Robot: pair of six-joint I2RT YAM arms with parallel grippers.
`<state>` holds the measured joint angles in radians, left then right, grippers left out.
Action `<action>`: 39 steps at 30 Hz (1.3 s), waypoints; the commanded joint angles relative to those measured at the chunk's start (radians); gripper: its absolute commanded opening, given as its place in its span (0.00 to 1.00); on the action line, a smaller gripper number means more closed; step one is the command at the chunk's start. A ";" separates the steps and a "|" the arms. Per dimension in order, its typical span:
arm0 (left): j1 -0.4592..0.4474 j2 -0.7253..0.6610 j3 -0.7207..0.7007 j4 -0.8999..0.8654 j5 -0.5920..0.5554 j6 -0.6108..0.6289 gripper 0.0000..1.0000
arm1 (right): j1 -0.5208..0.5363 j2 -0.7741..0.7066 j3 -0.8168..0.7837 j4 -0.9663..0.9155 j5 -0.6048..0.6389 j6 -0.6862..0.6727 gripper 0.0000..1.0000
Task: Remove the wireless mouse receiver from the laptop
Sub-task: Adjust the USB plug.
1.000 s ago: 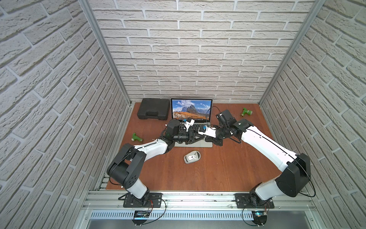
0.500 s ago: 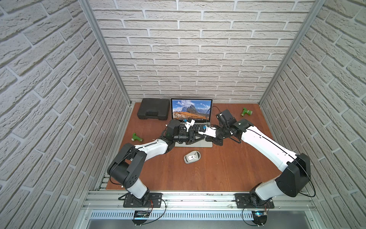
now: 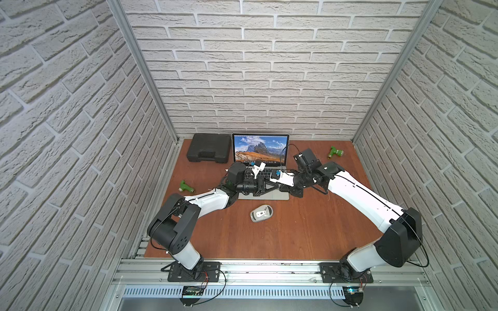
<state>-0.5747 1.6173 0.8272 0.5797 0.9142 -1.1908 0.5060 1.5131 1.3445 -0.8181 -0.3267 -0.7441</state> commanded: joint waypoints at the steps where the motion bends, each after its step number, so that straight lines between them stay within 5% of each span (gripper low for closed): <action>1: -0.008 0.009 0.021 0.042 0.013 0.003 0.07 | 0.008 -0.004 0.002 0.047 -0.003 0.009 0.03; 8: -0.009 0.007 0.022 0.040 0.010 -0.002 0.00 | 0.008 -0.004 0.008 0.055 0.011 0.015 0.05; 14: 0.009 -0.001 0.008 0.045 -0.023 -0.004 0.00 | 0.008 -0.066 0.006 0.044 0.017 0.043 0.42; 18: 0.050 -0.007 -0.011 0.086 -0.051 -0.007 0.00 | -0.003 -0.197 -0.055 0.093 0.023 0.084 0.56; 20: 0.073 -0.004 -0.016 0.123 -0.068 0.000 0.00 | -0.034 -0.279 -0.115 0.217 0.080 0.229 0.58; 22: 0.087 0.004 -0.014 0.174 -0.083 0.013 0.00 | -0.121 -0.321 -0.150 0.360 0.198 0.564 0.71; 23: 0.090 0.009 -0.007 0.187 -0.087 0.033 0.00 | -0.207 -0.304 -0.125 0.349 0.160 0.746 0.70; 25: 0.084 0.022 0.012 0.204 -0.085 0.099 0.00 | -0.363 -0.220 -0.081 0.316 -0.107 1.061 0.46; 26: 0.081 0.028 0.017 0.203 -0.087 0.136 0.00 | -0.382 -0.179 -0.083 0.340 -0.250 1.109 0.38; 28: 0.077 0.045 0.017 0.254 -0.099 0.171 0.00 | -0.332 -0.150 -0.148 0.473 -0.387 1.224 0.39; 31: 0.076 0.072 0.012 0.388 -0.094 0.147 0.00 | -0.244 -0.167 -0.279 0.709 -0.445 1.374 0.52; 37: 0.076 0.119 -0.007 0.666 -0.095 0.007 0.00 | -0.171 -0.118 -0.421 1.095 -0.546 1.627 0.56; 39: 0.076 0.134 -0.005 0.723 -0.092 -0.034 0.00 | -0.166 -0.111 -0.419 1.084 -0.544 1.618 0.56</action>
<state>-0.4950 1.7340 0.8253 1.0931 0.8192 -1.1603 0.3386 1.4078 0.9237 0.0353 -0.8001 0.7380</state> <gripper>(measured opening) 0.097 0.559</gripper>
